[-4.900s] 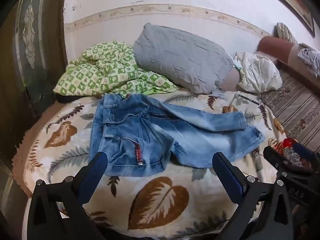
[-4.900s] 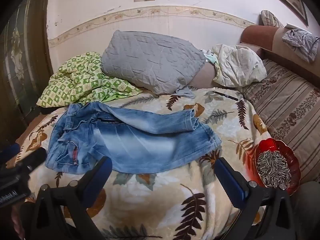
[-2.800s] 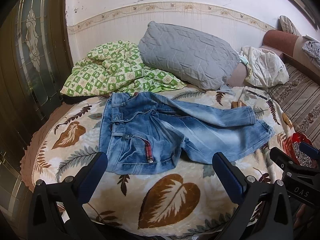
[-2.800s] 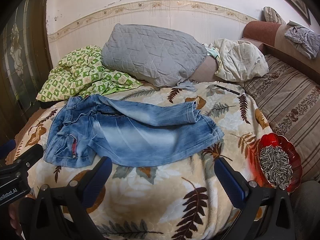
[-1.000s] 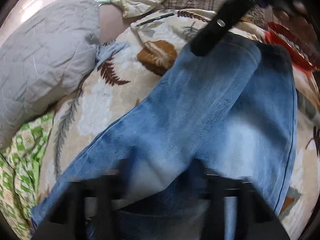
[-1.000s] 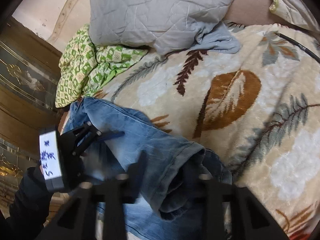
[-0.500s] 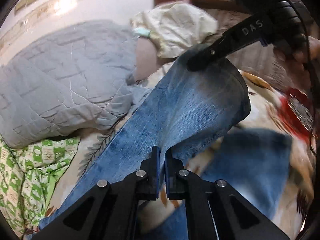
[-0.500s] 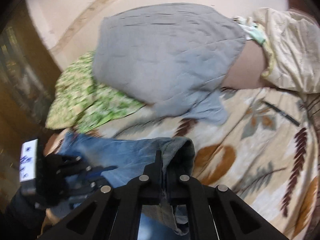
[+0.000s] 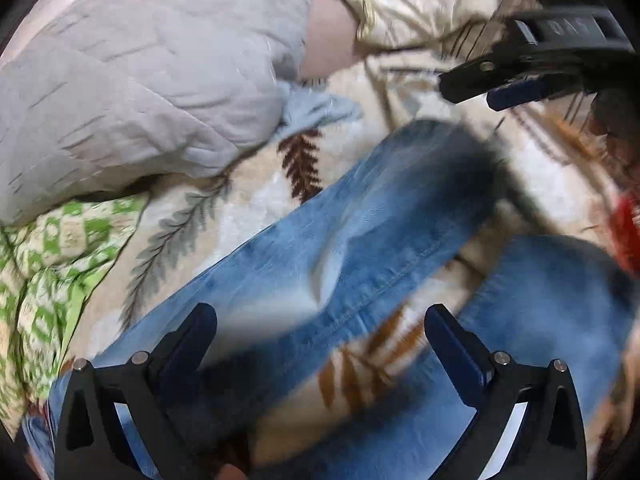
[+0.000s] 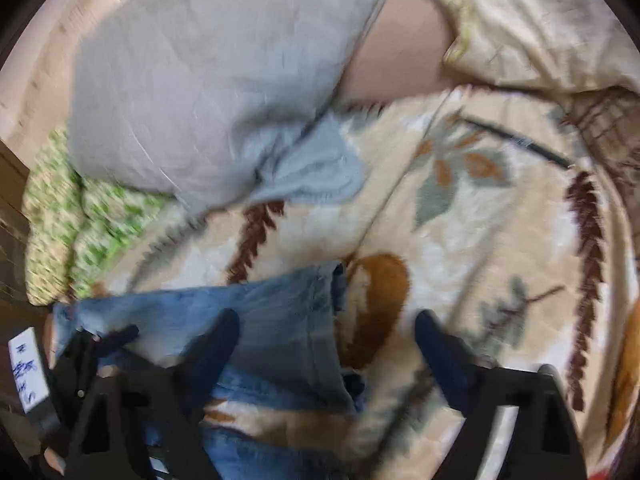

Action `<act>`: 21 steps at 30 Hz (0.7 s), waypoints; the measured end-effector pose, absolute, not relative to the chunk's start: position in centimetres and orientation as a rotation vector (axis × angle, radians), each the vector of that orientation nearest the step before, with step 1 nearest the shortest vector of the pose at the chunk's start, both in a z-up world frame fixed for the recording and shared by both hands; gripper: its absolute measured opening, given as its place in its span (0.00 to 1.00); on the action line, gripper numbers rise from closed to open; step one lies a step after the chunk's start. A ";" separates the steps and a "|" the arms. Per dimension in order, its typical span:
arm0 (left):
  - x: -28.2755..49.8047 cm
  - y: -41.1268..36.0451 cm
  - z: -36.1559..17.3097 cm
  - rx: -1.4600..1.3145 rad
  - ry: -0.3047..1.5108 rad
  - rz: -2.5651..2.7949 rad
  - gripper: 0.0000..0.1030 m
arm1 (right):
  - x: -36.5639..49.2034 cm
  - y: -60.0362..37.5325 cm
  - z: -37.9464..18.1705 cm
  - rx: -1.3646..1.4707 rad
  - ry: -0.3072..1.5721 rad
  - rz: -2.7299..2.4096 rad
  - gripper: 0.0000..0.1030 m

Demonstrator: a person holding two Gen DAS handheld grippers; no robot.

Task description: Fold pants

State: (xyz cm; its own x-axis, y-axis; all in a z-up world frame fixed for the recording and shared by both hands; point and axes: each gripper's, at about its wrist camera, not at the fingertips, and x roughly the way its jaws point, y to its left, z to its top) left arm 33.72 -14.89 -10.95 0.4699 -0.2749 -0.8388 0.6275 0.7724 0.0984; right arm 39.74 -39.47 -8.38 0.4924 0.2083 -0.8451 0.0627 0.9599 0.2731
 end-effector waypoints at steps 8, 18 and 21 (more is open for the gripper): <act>26.5 -9.2 -6.4 0.163 0.919 -0.517 1.00 | 29.8 -40.9 -3.2 0.298 0.987 0.168 0.89; 16.6 -6.6 -10.0 -0.266 1.078 -0.361 1.00 | 20.8 -39.7 -7.4 0.272 1.079 0.202 0.89; 14.2 -5.8 -12.3 -0.434 1.163 -0.282 1.00 | 20.3 -39.4 -8.5 0.309 1.102 0.229 0.89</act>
